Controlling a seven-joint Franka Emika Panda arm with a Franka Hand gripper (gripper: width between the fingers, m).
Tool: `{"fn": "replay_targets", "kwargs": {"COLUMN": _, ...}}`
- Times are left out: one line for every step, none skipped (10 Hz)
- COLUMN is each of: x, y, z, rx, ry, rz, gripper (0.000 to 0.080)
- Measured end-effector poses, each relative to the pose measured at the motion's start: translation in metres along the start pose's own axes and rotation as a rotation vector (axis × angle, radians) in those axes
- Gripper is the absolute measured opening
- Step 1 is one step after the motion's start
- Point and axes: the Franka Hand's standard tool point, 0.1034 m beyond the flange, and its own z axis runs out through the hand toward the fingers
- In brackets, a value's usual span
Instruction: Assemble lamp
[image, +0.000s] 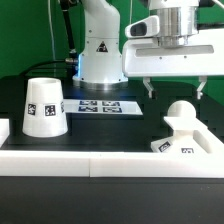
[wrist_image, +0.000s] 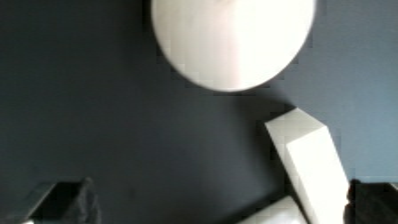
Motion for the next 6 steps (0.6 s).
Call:
{"fn": "replay_targets", "kwargs": {"x": -0.0062, "y": -0.0011, "z": 0.0021, "rx": -0.005, "ry": -0.021, "rz": 0.040, "gripper": 0.0698}}
{"fn": "replay_targets", "kwargs": {"x": -0.0086, "y": -0.0007, "z": 0.0033, "rx": -0.009, "ry": -0.032, "rz": 0.034, "gripper": 0.0698}}
{"fn": "replay_targets", "kwargs": {"x": -0.0076, "y": 0.0009, "z": 0.0031, "rx": -0.012, "ry": -0.041, "rz": 0.029, "gripper": 0.0698}}
{"fn": "replay_targets", "kwargs": {"x": -0.0082, "y": 0.0010, "z": 0.0033, "rx": -0.013, "ry": -0.044, "rz": 0.026, "gripper": 0.0698}}
{"fn": "replay_targets", "kwargs": {"x": -0.0100, "y": 0.0047, "z": 0.0035, "rx": -0.025, "ry": -0.087, "rz": -0.028, "gripper": 0.0698}}
{"fn": "replay_targets", "kwargs": {"x": -0.0069, "y": 0.0049, "z": 0.0004, "rx": -0.032, "ry": -0.141, "rz": -0.061, "gripper": 0.0698}}
